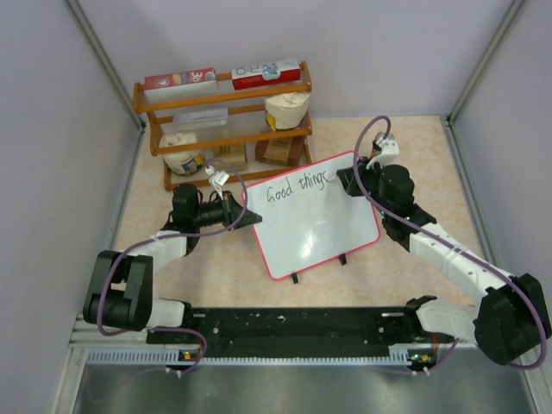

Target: Write a sentence on the whiteboard

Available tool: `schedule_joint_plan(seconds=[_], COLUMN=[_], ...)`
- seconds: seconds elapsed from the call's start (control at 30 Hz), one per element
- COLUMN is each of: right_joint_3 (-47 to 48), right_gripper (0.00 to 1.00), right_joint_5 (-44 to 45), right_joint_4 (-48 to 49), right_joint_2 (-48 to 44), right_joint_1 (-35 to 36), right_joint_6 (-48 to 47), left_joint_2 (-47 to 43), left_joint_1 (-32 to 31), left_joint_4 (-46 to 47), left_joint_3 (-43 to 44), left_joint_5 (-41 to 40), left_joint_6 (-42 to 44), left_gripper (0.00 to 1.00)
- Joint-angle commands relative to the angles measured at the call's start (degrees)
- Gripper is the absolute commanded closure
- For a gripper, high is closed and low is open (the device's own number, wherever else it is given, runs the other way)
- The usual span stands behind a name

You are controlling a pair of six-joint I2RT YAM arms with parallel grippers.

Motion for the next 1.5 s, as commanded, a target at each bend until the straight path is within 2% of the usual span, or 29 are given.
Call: schedule_joint_plan(seconds=[0.0,0.4,0.8,1.47], right_joint_3=[-1.7,-0.9,-0.2,-0.8], right_gripper=[1.00,1.00,1.00,1.00], right_joint_5=[-0.5,-4.0,-4.3,-5.3], right_joint_4=[-1.1,1.4,-2.0,-3.6], right_joint_2=[-0.5,-1.4,-13.3,-13.4], right_joint_1=[-0.4,-0.4,-0.4,-0.4], right_joint_6=[-1.1,1.6,-0.2,-1.2], left_joint_2=[1.2,1.2,1.1,0.7], left_joint_1=[-2.3,-2.3,-2.3,-2.4], left_joint_4=[-5.1,-5.1,-5.2,-5.2], left_joint_3=[-2.9,-2.9,-3.0,-3.0], left_joint_5=[-0.9,-0.9,-1.0,-1.2], left_joint_6=[13.9,13.9,13.9,13.9], left_gripper=[1.00,1.00,1.00,1.00])
